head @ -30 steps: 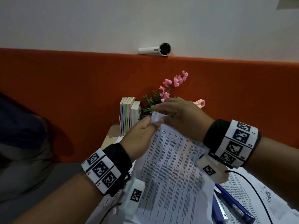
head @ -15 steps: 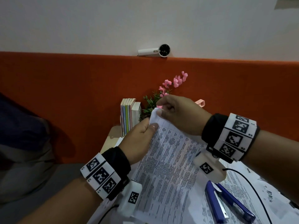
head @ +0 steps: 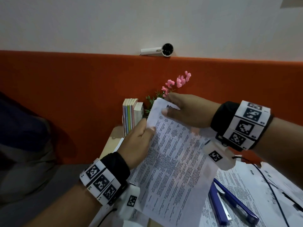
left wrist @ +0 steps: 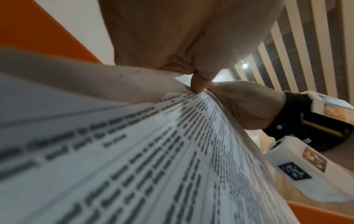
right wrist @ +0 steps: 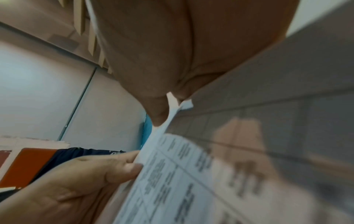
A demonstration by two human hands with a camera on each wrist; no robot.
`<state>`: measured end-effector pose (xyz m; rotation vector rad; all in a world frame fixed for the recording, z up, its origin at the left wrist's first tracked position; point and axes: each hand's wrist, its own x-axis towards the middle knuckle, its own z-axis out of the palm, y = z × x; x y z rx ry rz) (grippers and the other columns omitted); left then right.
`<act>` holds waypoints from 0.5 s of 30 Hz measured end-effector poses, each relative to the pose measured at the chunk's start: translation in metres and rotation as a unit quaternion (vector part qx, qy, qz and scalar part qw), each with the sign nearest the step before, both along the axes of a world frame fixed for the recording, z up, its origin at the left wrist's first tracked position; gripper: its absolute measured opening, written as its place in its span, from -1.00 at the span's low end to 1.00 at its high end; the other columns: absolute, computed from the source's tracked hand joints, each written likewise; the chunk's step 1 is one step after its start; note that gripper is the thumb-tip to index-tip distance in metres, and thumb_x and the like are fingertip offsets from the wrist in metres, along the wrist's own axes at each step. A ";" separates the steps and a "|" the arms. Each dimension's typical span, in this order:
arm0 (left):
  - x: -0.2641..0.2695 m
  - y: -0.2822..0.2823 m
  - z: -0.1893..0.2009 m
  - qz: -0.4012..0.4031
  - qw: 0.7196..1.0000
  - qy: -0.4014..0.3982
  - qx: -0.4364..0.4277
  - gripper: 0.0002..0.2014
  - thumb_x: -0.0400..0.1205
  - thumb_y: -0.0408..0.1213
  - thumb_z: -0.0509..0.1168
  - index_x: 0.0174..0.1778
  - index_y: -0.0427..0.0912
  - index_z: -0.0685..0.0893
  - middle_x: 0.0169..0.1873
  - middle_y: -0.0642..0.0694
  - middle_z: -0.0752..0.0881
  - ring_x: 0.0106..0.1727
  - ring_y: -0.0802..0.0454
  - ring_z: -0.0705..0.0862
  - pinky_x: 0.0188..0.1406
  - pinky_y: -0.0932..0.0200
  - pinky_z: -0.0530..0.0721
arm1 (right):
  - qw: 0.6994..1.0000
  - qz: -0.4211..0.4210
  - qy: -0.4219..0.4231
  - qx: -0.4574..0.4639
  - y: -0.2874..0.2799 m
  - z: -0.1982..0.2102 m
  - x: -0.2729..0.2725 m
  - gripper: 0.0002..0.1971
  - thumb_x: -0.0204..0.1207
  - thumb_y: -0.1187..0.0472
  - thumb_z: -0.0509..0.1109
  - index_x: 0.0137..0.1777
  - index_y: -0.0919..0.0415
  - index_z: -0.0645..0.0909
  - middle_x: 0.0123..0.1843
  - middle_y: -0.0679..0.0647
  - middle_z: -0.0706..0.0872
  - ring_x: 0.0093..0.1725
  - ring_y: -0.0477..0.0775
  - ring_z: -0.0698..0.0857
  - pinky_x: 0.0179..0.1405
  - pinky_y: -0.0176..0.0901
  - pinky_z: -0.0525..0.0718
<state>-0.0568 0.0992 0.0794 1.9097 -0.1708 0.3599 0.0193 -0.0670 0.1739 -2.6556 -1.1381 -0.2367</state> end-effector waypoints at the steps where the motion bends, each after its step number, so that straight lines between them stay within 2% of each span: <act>1: 0.002 0.002 -0.001 -0.002 1.000 0.000 -0.008 -0.67 0.72 0.06 0.09 0.19 -0.07 0.57 0.09 -0.27 0.72 0.11 -0.33 0.70 0.13 -0.49 0.66 | 1.000 -0.009 0.010 -0.006 -0.002 0.003 0.001 -0.76 0.70 -0.10 0.22 0.02 0.06 0.51 -0.08 -0.06 0.69 -0.15 -0.02 0.66 -0.22 -0.10 0.65; 3: 0.004 0.003 -0.001 -0.006 1.000 0.001 -0.023 -0.70 0.73 0.07 0.12 0.21 -0.02 0.57 0.12 -0.18 0.74 0.15 -0.22 0.73 0.16 -0.45 0.68 | 1.000 -0.012 0.021 -0.003 -0.006 0.008 0.002 -0.76 0.70 -0.08 0.24 -0.06 0.05 0.56 -0.12 -0.04 0.73 -0.17 0.00 0.71 -0.24 -0.08 0.71; 5: 0.005 0.003 -0.003 -0.007 0.999 0.007 -0.038 -0.76 0.76 -0.01 0.13 0.24 0.03 0.59 0.12 -0.03 0.78 0.17 -0.04 0.76 0.19 -0.33 0.72 | 1.000 -0.007 0.015 -0.006 -0.006 0.008 0.002 -0.78 0.70 -0.07 0.24 -0.14 -0.01 0.53 -0.17 -0.07 0.72 -0.22 -0.06 0.68 -0.33 -0.16 0.61; 7: 0.006 0.003 -0.006 -0.002 1.000 -0.001 -0.027 -0.73 0.72 0.03 0.13 0.22 0.05 0.60 0.09 -0.03 0.79 0.14 -0.07 0.77 0.16 -0.36 0.72 | 1.000 -0.006 0.019 -0.016 -0.007 0.008 0.002 -0.78 0.70 -0.07 0.25 -0.17 -0.05 0.50 -0.18 -0.09 0.70 -0.25 -0.09 0.66 -0.35 -0.23 0.51; 10: 0.009 0.010 -0.010 0.006 0.999 0.005 -0.035 -0.71 0.68 0.09 0.09 0.22 0.14 0.58 0.12 0.06 0.78 0.17 -0.02 0.76 0.19 -0.32 0.71 | 0.998 -0.007 0.040 -0.043 -0.018 0.014 0.003 -0.79 0.64 -0.16 0.29 -0.08 -0.07 0.56 -0.14 -0.10 0.73 -0.21 -0.08 0.70 -0.29 -0.16 0.64; 12: 0.011 0.015 -0.011 0.013 0.998 0.014 -0.053 -0.75 0.74 0.02 0.09 0.26 0.15 0.57 0.18 0.15 0.75 0.25 0.09 0.72 0.31 -0.26 0.66 | 0.996 -0.018 0.055 -0.064 -0.028 0.019 0.005 -0.81 0.62 -0.17 0.32 -0.02 -0.08 0.59 -0.12 -0.12 0.76 -0.19 -0.14 0.74 -0.18 -0.13 0.73; 15: 0.013 0.019 -0.012 0.000 0.999 0.019 -0.042 -0.75 0.77 -0.05 0.09 0.31 0.15 0.58 0.21 0.22 0.74 0.30 0.17 0.68 0.39 -0.19 0.61 | 0.992 -0.020 0.098 -0.074 -0.034 0.014 0.006 -0.92 0.66 -0.04 0.32 0.03 -0.12 0.62 -0.10 -0.18 0.81 -0.19 -0.25 0.78 -0.19 -0.27 0.74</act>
